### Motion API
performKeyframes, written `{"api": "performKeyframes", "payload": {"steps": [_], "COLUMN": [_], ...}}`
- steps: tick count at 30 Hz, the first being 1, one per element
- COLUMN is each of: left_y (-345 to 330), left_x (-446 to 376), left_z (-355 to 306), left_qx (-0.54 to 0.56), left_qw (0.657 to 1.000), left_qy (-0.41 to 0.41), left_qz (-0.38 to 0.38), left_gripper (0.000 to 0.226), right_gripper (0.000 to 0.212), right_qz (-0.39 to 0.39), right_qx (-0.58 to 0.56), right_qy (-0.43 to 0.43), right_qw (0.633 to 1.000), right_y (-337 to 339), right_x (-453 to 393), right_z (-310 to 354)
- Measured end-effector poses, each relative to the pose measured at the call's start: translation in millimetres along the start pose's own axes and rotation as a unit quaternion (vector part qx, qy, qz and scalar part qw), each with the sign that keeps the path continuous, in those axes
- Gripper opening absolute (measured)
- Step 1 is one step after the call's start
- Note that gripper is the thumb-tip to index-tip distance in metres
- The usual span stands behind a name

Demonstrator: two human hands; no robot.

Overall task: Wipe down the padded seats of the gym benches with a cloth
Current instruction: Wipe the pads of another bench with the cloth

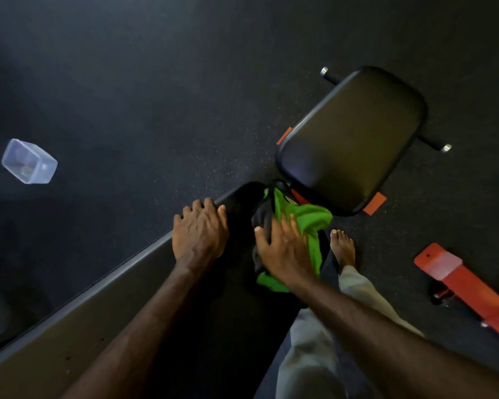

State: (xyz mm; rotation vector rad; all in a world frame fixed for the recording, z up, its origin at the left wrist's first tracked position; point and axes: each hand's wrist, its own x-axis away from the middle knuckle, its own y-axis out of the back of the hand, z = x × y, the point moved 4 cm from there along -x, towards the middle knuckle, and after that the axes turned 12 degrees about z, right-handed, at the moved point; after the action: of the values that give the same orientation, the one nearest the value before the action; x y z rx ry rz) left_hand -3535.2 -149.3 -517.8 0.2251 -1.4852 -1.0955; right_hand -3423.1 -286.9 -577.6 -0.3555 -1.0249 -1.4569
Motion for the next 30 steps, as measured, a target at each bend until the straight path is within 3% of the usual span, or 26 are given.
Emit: {"api": "performKeyframes", "payload": {"steps": [1,4,6,8,10,11,16,17,20,21,22,26,27,30], "left_y": [0.7,0.1,-0.5,0.0,1.3,2.7,0.7,0.3,0.2,0.4,0.2,-0.5,-0.2,0.7], "left_x": [0.1,0.6,0.2,0.8,0.5,0.8,-1.0,-2.1,-1.6,-1.7,-1.6,-1.2,-1.2,1.8], "left_z": [-1.7,-1.5,-0.9,-1.9,-2.5,-2.0,0.2,0.1,0.4,0.1,-1.0,0.0,0.8,-1.3], "left_qx": [-0.005,-0.011,-0.006,0.005,0.004,0.004,-0.018,-0.011,0.006,0.008,0.006,-0.006,0.001,0.008], "left_qw": [1.0,1.0,1.0,1.0,1.0,1.0,0.999,0.999,1.0,1.0,1.0,1.0,1.0,1.0], "left_qy": [0.0,0.004,0.0,0.0,0.002,0.006,0.018,0.012,0.006,0.006,0.008,0.006,0.004,-0.002], "left_qz": [-0.007,-0.001,0.006,0.009,0.006,0.004,0.028,0.028,0.011,0.008,0.011,0.025,0.027,0.019], "left_gripper": [0.047,0.047,0.047,0.046,0.046,0.045,0.047,0.047,0.047,0.047,0.045,0.043,0.045,0.049], "right_gripper": [0.076,0.064,0.065,0.069,0.078,0.079,0.063,0.065,0.065,0.062,0.062,0.067,0.066,0.066], "right_qz": [-0.009,0.031,0.057,0.028,0.008,0.011,0.041,0.043,0.025,0.012,-0.005,0.026,0.024,0.034], "right_qx": [0.019,0.058,0.089,0.076,0.035,0.041,0.096,0.099,0.024,0.025,0.031,0.072,0.09,0.04], "right_qy": [0.015,0.229,0.282,0.211,0.076,0.06,0.285,0.267,0.064,0.032,0.046,0.277,0.282,0.073], "right_qw": [1.0,0.971,0.954,0.974,0.996,0.997,0.953,0.958,0.997,0.999,0.998,0.958,0.955,0.996], "right_y": [-5.8,-6.6,6.5,11.7,1.2,-6.9,-2.4,3.9,3.1,-3.5,-9.3,-2.3,6.4,9.0], "right_x": [12.8,51.6,35.0,10.7,11.5,22.3,28.3,12.5,-13.6,-7.4,5.1,16.0,0.1,-38.4], "right_z": [7.8,5.6,-15.7,-24.8,-10.5,1.7,-0.5,-4.1,4.6,14.6,24.4,14.8,7.7,4.5]}}
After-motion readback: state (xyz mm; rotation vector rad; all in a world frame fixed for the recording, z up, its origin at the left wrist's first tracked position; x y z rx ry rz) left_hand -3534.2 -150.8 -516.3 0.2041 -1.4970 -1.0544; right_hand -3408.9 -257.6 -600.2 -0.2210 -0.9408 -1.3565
